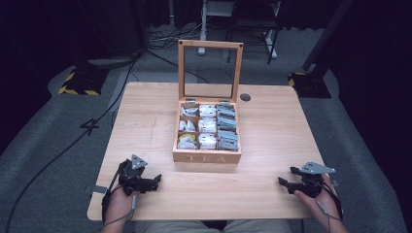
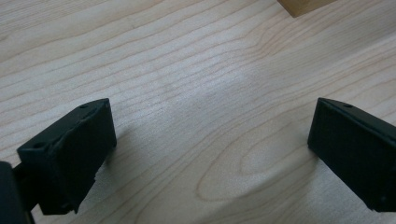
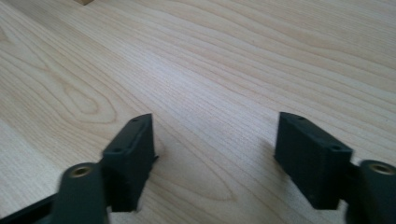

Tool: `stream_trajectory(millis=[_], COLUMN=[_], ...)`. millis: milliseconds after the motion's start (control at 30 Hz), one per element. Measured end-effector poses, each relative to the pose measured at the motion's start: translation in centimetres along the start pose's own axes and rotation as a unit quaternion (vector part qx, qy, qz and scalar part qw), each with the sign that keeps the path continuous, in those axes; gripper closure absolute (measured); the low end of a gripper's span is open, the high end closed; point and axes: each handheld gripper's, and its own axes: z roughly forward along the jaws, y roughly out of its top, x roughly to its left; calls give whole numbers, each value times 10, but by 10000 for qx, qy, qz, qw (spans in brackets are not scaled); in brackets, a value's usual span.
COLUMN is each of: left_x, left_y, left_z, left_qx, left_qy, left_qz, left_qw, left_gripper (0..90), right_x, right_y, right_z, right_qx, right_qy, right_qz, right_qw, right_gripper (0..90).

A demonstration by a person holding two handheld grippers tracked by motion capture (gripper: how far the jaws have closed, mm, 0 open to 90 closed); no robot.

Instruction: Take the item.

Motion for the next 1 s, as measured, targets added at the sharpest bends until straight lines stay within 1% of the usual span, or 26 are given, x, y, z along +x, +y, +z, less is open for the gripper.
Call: stream_trajectory(millis=[33,67,133,233,267,333,367,400,433,500,567,667,767,867,967,1000], left_x=[0,0,0,0,0,0,0,0,0,0,0,-1,1,1,1,2], left_y=[0,0,0,0,0,0,0,0,0,0,0,-1,-3,-5,-7,-7], left_z=[0,0,0,0,0,0,0,0,0,0,0,-1,-3,-5,-6,-6], left_qx=[0,-1,-2,0,0,-2,-2,1,2,2,2,4,-1,10,-1,-10], left_qy=[0,-1,-2,-4,-4,-1,-1,-3,-2,0,14,49,57,58,114,104], left_qz=[0,-3,-5,0,0,3,3,0,2,5,-9,-62,-33,-101,-103,-96], left_qw=[10000,10000,10000,10000,10000,10000,10000,10000,10000,10000,10000,10000,10000,9999,9999,9999], left_gripper=[4,4,4,3,3,3,3,3,3,3,3,3,3,2,3,3], right_x=[0,-1,-2,-1,-1,3,3,4,5,7,8,8,7,7,8,8], right_y=[0,0,-1,0,0,3,3,4,9,14,21,32,48,64,80,85], right_z=[0,-1,-2,-5,-5,-8,-8,-8,-9,-10,-11,-13,-13,-13,-12,-11], right_qx=[0,-25,-64,-185,-185,-265,-265,-296,-328,-299,-333,-373,-423,-484,-565,-595], right_qy=[0,20,6,5,5,114,114,192,253,303,348,409,513,565,640,662], right_qz=[0,34,97,88,88,88,88,131,90,25,-60,-144,-206,-319,-406,-439], right_qw=[10000,10000,9999,9998,9998,9995,9995,9993,9991,9991,9988,9984,9976,9967,9955,9951], right_gripper=[326,348,352,357,357,359,359,359,359,359,359,365,368,371,372,372])
